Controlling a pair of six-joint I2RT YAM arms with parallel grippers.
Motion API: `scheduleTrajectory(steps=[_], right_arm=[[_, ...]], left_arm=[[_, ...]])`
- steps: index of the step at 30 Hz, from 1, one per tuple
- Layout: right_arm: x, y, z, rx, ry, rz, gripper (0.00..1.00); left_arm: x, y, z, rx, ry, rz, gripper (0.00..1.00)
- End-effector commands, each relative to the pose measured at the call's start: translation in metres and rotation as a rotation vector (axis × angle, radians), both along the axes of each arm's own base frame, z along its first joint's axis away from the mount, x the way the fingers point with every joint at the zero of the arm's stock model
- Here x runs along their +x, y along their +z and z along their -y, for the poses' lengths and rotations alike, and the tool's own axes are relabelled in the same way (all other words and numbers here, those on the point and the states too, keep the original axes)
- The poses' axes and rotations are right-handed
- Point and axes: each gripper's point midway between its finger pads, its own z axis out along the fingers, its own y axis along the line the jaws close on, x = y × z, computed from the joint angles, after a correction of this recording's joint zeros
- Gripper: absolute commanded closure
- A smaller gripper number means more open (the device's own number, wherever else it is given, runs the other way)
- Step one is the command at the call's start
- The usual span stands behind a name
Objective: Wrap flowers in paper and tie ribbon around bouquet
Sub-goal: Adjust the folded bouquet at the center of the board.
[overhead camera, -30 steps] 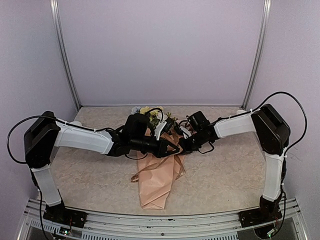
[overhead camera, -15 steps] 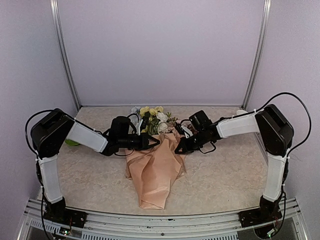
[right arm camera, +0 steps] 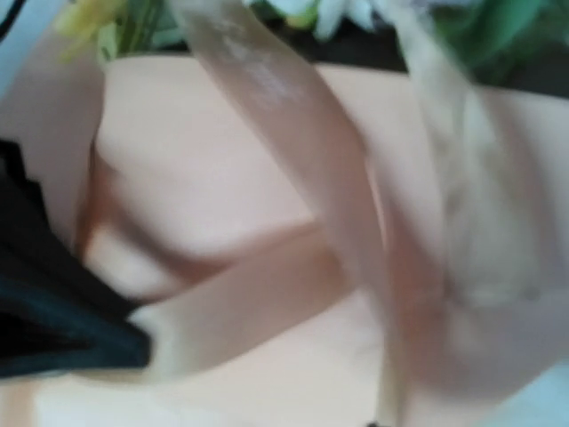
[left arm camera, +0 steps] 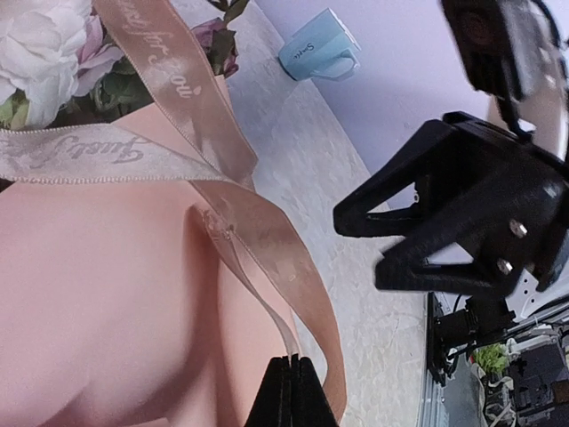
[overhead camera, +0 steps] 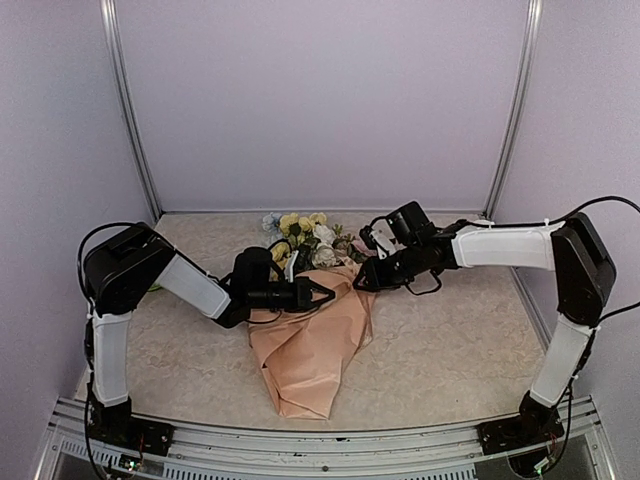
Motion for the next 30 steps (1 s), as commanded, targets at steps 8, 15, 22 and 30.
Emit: scheduleTrajectory(steps=[8,15,22,30], right_arm=[[-0.091,0.087,-0.089,0.036,0.211,0.132,0.02],[-0.185,0.045,-0.152,-0.013,0.432,-0.024,0.09],[-0.213,0.012,-0.186,-0.159,0.520,-0.040,0.13],[-0.190,0.012,-0.157,-0.303,0.308,-0.016,0.13]], left_arm=[[0.003,-0.008,0.006,-0.043,-0.008,-0.032,1.00],[0.005,-0.009,0.004,-0.043,-0.004,-0.034,1.00],[0.006,-0.009,0.003,-0.042,-0.003,-0.030,1.00],[0.005,-0.006,0.003,-0.051,-0.010,-0.027,1.00]])
